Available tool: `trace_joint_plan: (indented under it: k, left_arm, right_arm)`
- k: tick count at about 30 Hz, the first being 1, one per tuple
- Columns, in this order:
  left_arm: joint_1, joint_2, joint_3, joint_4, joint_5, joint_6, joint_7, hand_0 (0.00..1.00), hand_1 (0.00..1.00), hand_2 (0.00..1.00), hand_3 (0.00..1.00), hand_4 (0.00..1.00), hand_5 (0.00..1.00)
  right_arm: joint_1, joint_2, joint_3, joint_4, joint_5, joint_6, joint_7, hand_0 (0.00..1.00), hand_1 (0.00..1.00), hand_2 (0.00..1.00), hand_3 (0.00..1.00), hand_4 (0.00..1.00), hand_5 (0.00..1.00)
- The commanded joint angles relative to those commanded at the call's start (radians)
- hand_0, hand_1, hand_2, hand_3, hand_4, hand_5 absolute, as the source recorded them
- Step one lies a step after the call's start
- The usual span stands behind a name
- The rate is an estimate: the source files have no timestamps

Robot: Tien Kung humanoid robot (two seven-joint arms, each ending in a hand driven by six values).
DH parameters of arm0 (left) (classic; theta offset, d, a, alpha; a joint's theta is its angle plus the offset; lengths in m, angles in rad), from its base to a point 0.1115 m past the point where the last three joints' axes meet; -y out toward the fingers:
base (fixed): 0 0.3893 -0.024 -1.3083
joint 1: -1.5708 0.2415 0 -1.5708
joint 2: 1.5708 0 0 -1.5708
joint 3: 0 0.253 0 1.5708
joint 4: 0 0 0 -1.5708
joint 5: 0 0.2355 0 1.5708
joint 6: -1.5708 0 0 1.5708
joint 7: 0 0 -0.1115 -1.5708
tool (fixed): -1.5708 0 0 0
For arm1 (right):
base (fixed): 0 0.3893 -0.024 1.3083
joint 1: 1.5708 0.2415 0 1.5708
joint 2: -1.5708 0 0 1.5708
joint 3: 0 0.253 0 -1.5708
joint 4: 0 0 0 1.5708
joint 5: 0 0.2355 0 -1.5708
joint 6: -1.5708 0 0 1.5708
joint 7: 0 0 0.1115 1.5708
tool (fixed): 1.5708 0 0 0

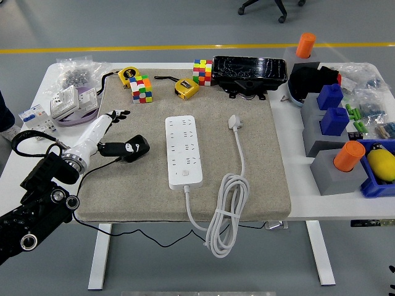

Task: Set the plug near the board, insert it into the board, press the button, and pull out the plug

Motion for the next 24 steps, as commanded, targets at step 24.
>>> trace_joint_plan:
  k: [24]
  left_arm:
    - [-0.086,-0.041,0.121,0.131,-0.032,0.031,0.045,0.515,0.495,0.520,0.554,0.866,0.002]
  right_arm:
    - [-0.002,-0.004,-0.005,-0.001,0.004,0.000,0.000,0.741,0.715,0.719,0.719,0.992,0.666]
